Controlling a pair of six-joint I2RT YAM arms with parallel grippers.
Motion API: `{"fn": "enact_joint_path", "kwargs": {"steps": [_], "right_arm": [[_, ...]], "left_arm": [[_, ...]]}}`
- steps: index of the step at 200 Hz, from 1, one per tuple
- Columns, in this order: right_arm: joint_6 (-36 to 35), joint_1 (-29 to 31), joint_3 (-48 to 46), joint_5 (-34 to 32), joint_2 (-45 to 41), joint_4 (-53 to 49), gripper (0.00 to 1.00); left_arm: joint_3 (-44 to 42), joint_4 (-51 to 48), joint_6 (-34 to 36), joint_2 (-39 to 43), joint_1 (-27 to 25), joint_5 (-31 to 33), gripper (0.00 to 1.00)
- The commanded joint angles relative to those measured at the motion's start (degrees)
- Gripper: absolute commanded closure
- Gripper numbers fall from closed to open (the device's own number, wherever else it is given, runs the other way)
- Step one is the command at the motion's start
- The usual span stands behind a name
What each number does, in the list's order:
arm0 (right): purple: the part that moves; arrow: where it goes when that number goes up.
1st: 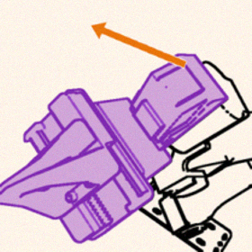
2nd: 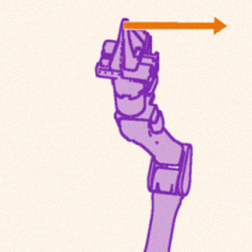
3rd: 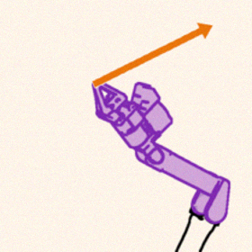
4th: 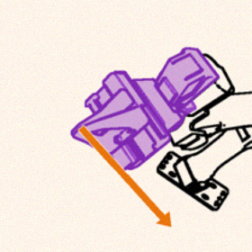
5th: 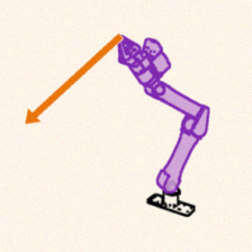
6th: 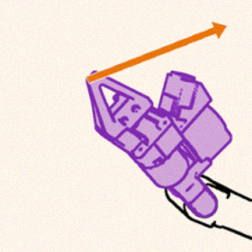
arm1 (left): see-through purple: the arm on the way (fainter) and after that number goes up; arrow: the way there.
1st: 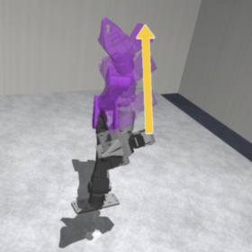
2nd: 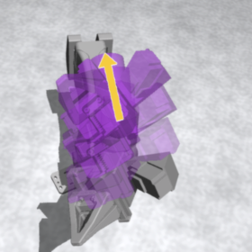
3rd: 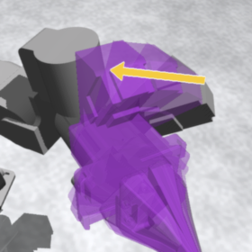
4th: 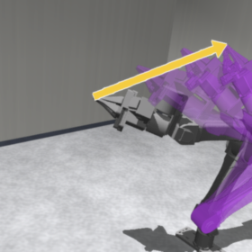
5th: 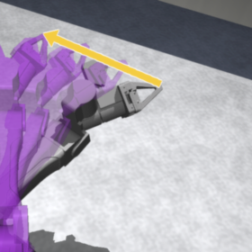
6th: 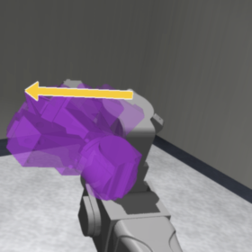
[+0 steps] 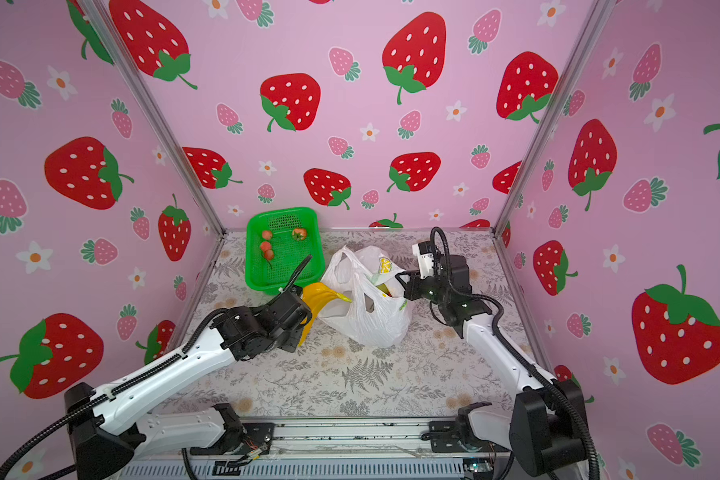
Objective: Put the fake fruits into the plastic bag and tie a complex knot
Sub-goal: 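Lower the bananas into the bag's mouth with the left gripper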
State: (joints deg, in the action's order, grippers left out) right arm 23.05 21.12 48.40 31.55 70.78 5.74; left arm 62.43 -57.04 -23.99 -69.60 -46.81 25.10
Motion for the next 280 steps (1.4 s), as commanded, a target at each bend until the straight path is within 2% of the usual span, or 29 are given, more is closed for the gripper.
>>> {"fn": "enact_joint_path", "kwargs": {"steps": [1, 25, 72, 103, 152, 186, 225, 249, 280], "right_arm": [[1.4, 1.6, 1.2, 2.2, -1.9, 2.9, 0.97], [0.8, 3.0, 1.2, 1.8, -2.5, 3.2, 0.97], [-0.9, 3.9, -0.6, 2.9, -4.1, 5.7, 0.97], [-1.6, 4.9, -0.6, 4.3, -3.4, 6.1, 0.97], [-1.9, 8.8, -0.2, 3.3, -1.0, 6.6, 0.97], [-1.8, 10.3, 0.7, 3.0, 0.9, 6.5, 0.97], [0.3, 11.1, 1.2, 2.7, 2.5, 7.7, 0.97], [0.8, 11.1, 2.5, -0.3, 3.9, 5.1, 0.97], [1.0, 10.4, 4.1, -0.6, 5.2, 2.9, 0.97]], "left_arm": [[2.9, -3.0, -2.1, -2.3, 0.6, 3.4, 1.0], [3.7, -3.5, -3.9, -4.2, 1.4, 5.1, 1.0], [2.4, -1.3, -4.0, -5.0, 6.9, 3.2, 1.0], [5.5, -2.1, -3.1, -9.1, 6.4, 3.5, 1.0], [13.1, -7.8, -2.9, -15.8, 4.3, 9.0, 1.0], [17.8, -12.0, -1.8, -20.6, 2.1, 10.1, 1.0], [21.6, -11.9, 0.3, -24.3, -0.3, 6.7, 1.0], [23.5, -9.8, 3.6, -23.8, -2.3, 3.0, 1.0], [26.2, -9.6, 8.0, -24.7, -3.6, -1.2, 1.0]]}}
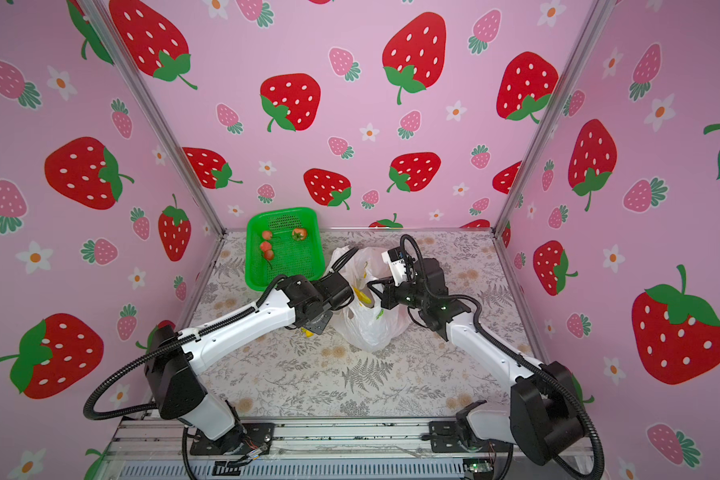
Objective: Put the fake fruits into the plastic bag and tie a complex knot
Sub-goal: 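Lower the bananas into the bag's mouth with the left gripper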
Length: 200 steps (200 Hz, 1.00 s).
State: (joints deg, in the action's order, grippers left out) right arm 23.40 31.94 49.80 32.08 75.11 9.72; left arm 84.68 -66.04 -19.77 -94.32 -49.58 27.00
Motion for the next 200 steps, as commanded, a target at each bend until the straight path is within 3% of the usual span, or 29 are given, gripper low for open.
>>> {"fn": "enact_joint_path", "kwargs": {"steps": [1, 60, 110, 152, 200], "right_arm": [[0.7, -0.4, 2.8, -1.1, 0.8, -1.2, 0.97], [1.3, -2.5, 4.6, 4.1, 2.1, -1.9, 0.97], [-0.1, -4.8, 5.1, 5.8, 2.6, -4.6, 0.97], [-0.3, -5.9, 3.6, 6.2, 2.7, -4.7, 0.97], [0.0, -6.6, 3.3, 5.6, 2.1, -4.2, 0.97]], "left_arm": [[4.0, -0.6, 3.9, 0.0, -0.8, -3.2, 1.0], [7.9, 4.5, 14.2, -3.6, -0.7, -9.8, 1.0], [14.0, 7.6, 21.7, -10.6, 0.7, -1.4, 1.0], [16.3, 14.6, 22.9, -12.7, 3.6, -3.6, 1.0], [9.6, 25.7, 21.0, -13.7, 5.2, -6.8, 0.95]]}}
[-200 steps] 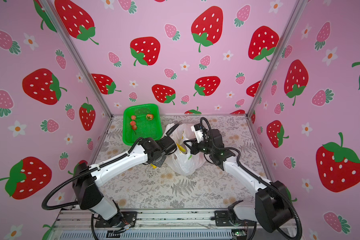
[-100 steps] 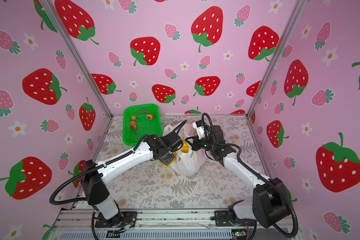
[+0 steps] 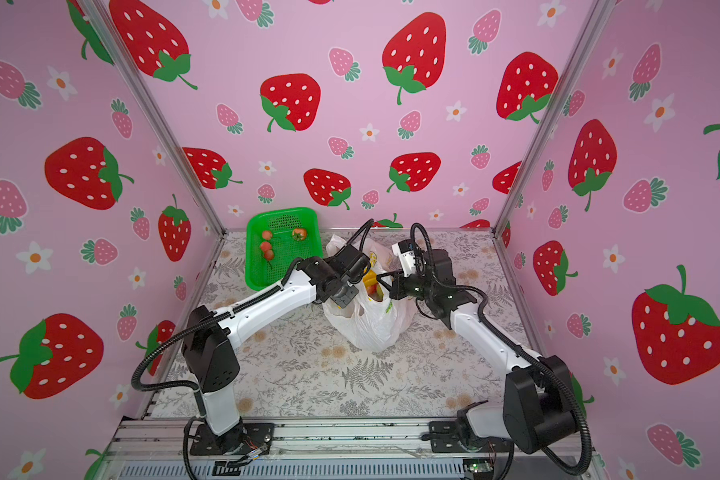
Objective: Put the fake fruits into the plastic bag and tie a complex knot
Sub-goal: 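Lower the bananas into the bag's mouth with the left gripper, then open the left gripper to release the bananas inside the bag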
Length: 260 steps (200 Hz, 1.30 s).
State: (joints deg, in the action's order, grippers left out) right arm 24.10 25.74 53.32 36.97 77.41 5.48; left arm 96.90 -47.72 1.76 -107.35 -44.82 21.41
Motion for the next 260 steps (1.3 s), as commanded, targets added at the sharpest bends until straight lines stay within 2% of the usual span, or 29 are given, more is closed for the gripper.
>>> {"fn": "enact_joint_path", "kwargs": {"steps": [1, 10, 34, 129, 167, 199, 242, 260], "right_arm": [[-0.7, -0.4, -0.2, 0.7, -0.2, 0.0, 0.97], [-0.6, -0.5, -0.2, 0.7, -0.1, 0.2, 0.97], [-0.3, -0.9, -0.2, 0.2, -0.3, 0.2, 0.97], [0.2, -2.1, -1.3, -0.8, -1.4, 0.7, 0.97], [-0.3, -2.7, -1.5, -1.6, -1.9, 0.3, 0.97], [-0.3, -3.3, -1.9, -1.9, -2.1, 0.5, 0.97], [-0.3, -3.4, -2.2, -2.2, -3.0, 0.7, 0.97], [-0.2, -3.4, -2.4, -2.3, -3.1, 1.1, 0.97]], "left_arm": [[-2.8, 7.5, -0.6, -0.7, 0.5, -1.2, 0.95], [-3.5, 8.3, -1.3, -1.0, 0.8, -1.6, 0.89], [-5.4, 9.8, -2.0, -0.7, 0.9, -2.7, 0.79], [-10.1, 11.4, -4.2, 1.9, 2.2, -7.1, 0.48], [-11.8, 11.5, -4.9, 5.7, 2.8, -9.5, 0.47], [-15.6, 13.4, -7.8, 12.4, 4.2, -13.7, 0.47], [-30.0, 22.3, -19.1, 23.1, 10.5, -20.4, 0.43], [-36.3, 26.0, -22.8, 25.8, 13.0, -20.4, 0.39]]}}
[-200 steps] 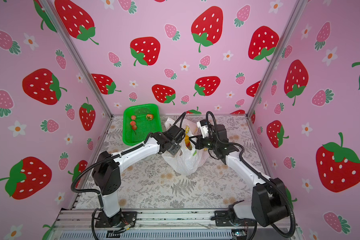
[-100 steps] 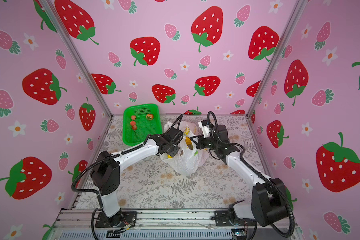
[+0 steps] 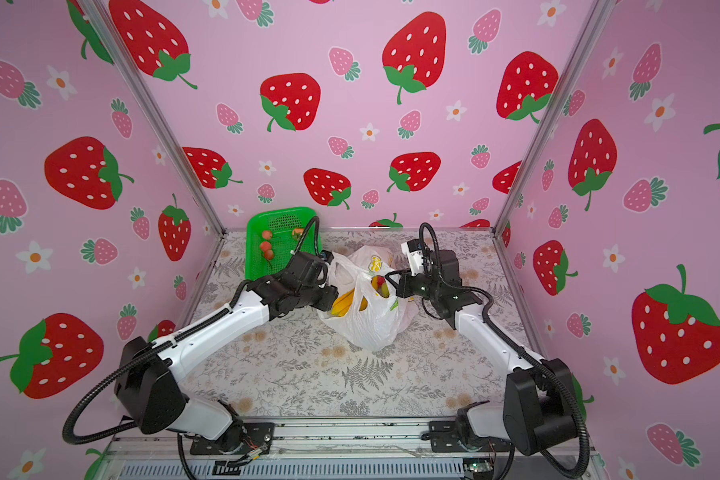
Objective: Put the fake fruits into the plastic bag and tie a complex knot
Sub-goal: 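Open the left gripper to release the bananas inside the bag, then withdraw the left gripper to the basket and grasp a red peach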
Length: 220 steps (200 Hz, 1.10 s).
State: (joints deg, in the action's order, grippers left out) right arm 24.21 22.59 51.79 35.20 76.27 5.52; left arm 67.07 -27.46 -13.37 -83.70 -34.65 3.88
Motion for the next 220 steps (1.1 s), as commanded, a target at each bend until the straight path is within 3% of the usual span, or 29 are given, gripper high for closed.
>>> {"fn": "enact_joint_path", "kwargs": {"steps": [1, 42, 70, 100, 163, 201, 220], "right_arm": [[-0.3, -0.3, -0.9, -0.5, -1.9, 1.1, 0.97], [0.3, -0.3, -1.0, 0.0, -1.2, 1.7, 0.97], [0.6, -0.3, -1.0, -0.1, -1.5, 1.9, 0.97], [0.2, -0.3, -0.7, -0.7, -1.9, 1.3, 0.97], [-0.1, -0.3, 0.0, -1.3, -1.4, 1.1, 0.97], [-1.8, -0.4, 1.7, -4.8, -2.8, -1.7, 0.97], [-3.2, -0.4, 3.2, -9.1, -4.9, -4.3, 0.97]], "left_arm": [[-6.7, 5.9, -7.8, 2.3, 3.1, -2.9, 0.39], [-12.1, 11.6, -12.1, -0.5, 7.3, -13.4, 0.37], [-12.0, 14.0, -13.2, -5.3, 7.4, -15.7, 0.39], [-11.4, 15.6, -14.3, -9.1, 7.2, -18.0, 0.53], [-13.8, 15.5, -13.5, -8.1, 6.9, -18.2, 0.78], [-14.1, 14.5, -13.5, -2.7, 6.1, -20.5, 0.99], [-13.2, 14.5, -14.1, 1.7, 4.8, -23.6, 1.0]]}}
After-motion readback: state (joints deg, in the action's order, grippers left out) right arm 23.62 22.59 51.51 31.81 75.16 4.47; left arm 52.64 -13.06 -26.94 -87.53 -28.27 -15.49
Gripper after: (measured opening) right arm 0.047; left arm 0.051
